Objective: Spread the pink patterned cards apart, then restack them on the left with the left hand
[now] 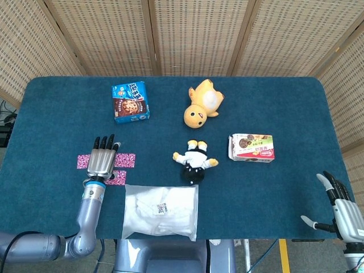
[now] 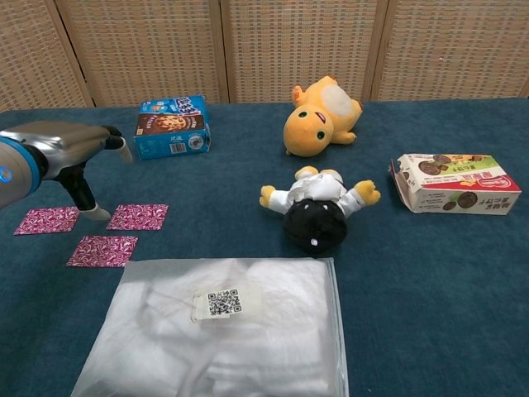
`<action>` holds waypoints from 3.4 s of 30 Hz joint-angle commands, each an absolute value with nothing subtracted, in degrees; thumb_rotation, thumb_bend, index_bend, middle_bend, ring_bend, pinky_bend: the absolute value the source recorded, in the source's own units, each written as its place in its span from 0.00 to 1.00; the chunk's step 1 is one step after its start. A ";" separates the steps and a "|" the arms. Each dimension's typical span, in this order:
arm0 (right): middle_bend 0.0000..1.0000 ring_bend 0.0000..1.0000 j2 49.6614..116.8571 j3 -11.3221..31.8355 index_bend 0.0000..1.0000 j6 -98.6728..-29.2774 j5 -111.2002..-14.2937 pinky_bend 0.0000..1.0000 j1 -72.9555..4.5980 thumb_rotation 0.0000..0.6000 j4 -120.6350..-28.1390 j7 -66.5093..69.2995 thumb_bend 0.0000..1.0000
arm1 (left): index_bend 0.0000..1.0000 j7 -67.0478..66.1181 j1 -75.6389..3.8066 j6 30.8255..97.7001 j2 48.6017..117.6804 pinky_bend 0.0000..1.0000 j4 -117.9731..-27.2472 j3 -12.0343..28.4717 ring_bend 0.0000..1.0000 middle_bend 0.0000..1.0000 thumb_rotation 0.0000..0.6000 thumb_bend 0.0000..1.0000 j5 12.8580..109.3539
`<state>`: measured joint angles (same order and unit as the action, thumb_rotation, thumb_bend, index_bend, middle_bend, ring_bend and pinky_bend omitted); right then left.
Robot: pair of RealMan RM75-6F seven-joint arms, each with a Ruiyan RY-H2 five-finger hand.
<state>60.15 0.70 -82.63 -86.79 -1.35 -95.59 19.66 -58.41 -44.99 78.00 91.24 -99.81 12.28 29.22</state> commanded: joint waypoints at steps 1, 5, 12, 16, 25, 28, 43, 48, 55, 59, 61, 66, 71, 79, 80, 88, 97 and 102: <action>0.00 0.00 60.28 0.73 0.04 -82.07 -86.42 0.00 -1.56 1.00 -95.40 19.70 0.11 | 0.24 -59.45 -46.43 76.95 92.95 0.00 -96.91 13.36 0.00 0.00 1.00 0.20 27.14; 0.00 0.00 60.52 0.80 0.04 -81.42 -85.94 0.00 -1.79 1.00 -95.14 19.54 0.10 | 0.24 -59.56 -47.32 75.99 93.83 0.00 -95.12 14.10 0.00 0.00 1.00 0.20 25.88; 0.00 0.00 60.81 1.04 0.04 -80.54 -85.12 0.00 -2.12 1.00 -94.70 19.45 0.10 | 0.24 -61.20 -49.37 74.60 94.64 0.00 -92.51 15.30 0.00 0.00 1.00 0.20 23.17; 0.00 0.00 60.93 1.01 0.04 -80.29 -85.03 0.00 -2.21 1.00 -94.65 19.20 0.11 | 0.24 -61.76 -50.18 73.87 94.91 0.00 -91.39 16.05 0.00 0.00 1.00 0.20 21.22; 0.00 0.00 61.07 1.20 0.04 -79.45 -84.16 0.00 -2.44 1.00 -94.26 19.50 0.11 | 0.25 -63.38 -51.86 72.13 96.43 0.00 -88.70 16.58 0.00 0.00 1.00 0.21 16.77; 0.00 0.00 61.08 1.23 0.04 -79.24 -84.06 0.00 -2.50 1.00 -94.06 19.81 0.11 | 0.25 -63.59 -52.45 72.05 97.33 0.00 -87.35 16.37 0.00 0.00 1.00 0.21 16.30; 0.00 0.00 61.25 1.39 0.04 -78.49 -83.54 0.00 -2.75 1.00 -93.62 20.13 0.11 | 0.26 -63.75 -53.09 70.89 99.10 0.00 -82.86 15.05 0.00 0.00 1.00 0.22 15.64; 0.00 0.00 61.40 1.38 0.04 -78.32 -83.43 0.00 -2.80 1.00 -93.57 19.79 0.11 | 0.27 -63.39 -53.06 70.02 99.60 0.00 -81.54 14.70 0.00 0.00 1.00 0.22 15.82; 0.00 0.00 61.53 1.38 0.04 -78.01 -83.19 0.00 -2.85 1.00 -93.39 19.66 0.11 | 0.27 -63.45 -53.56 69.10 100.45 0.00 -79.82 14.69 0.00 0.00 1.00 0.22 16.09; 0.00 0.00 61.54 1.48 0.04 -77.95 -83.02 0.00 -2.87 1.00 -93.27 19.80 0.11 | 0.27 -62.97 -53.64 68.70 100.94 0.00 -78.93 14.87 0.00 0.00 1.00 0.23 16.34; 0.00 0.00 61.54 1.52 0.04 -77.83 -82.90 0.00 -2.90 1.00 -93.19 19.92 0.11 | 0.28 -63.34 -53.77 68.43 101.14 0.00 -78.45 14.75 0.00 0.00 1.00 0.24 16.13; 0.00 0.00 61.55 1.57 0.04 -77.69 -82.81 0.00 -2.94 1.00 -93.14 20.02 0.10 | 0.28 -63.74 -54.05 67.88 101.65 0.00 -77.48 14.69 0.00 0.00 1.00 0.24 15.90; 0.00 0.00 61.58 1.59 0.04 -77.53 -82.72 0.00 -3.00 1.00 -93.09 20.00 0.11 | 0.28 -64.28 -54.29 67.71 101.86 0.00 -77.39 14.74 0.00 0.00 1.00 0.24 15.55; 0.00 0.00 61.53 1.58 0.04 -77.49 -82.76 0.00 -2.99 1.00 -93.14 20.08 0.11 | 0.31 -64.18 -53.91 67.94 101.85 0.00 -77.79 14.14 0.00 0.00 1.00 0.25 15.96; 0.00 0.00 61.53 1.57 0.04 -77.48 -82.79 0.00 -2.98 1.00 -93.17 20.03 0.11 | 0.31 -64.11 -53.85 67.92 101.87 0.00 -77.73 14.11 0.00 0.00 1.00 0.25 15.99; 0.00 0.00 61.54 1.60 0.04 -77.39 -82.66 0.00 -2.99 1.00 -93.20 19.95 0.11 | 0.32 -63.57 -53.74 67.82 101.85 0.00 -77.24 14.40 0.00 0.00 1.00 0.26 16.52; 0.00 0.00 61.52 1.61 0.04 -77.47 -82.72 0.00 -2.96 1.00 -93.25 19.97 0.11 | 0.32 -64.25 -53.84 67.73 102.01 0.00 -77.24 14.40 0.00 0.00 1.00 0.27 15.91; 0.00 0.00 61.49 1.64 0.04 -77.51 -82.71 0.00 -2.93 1.00 -93.27 20.06 0.11 | 0.32 -64.38 -53.81 67.76 102.23 0.00 -76.82 14.36 0.00 0.00 1.00 0.27 15.79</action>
<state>61.49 1.64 -77.51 -82.71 -2.93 -93.27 20.06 -64.38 -53.81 67.75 102.22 -76.82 14.35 15.77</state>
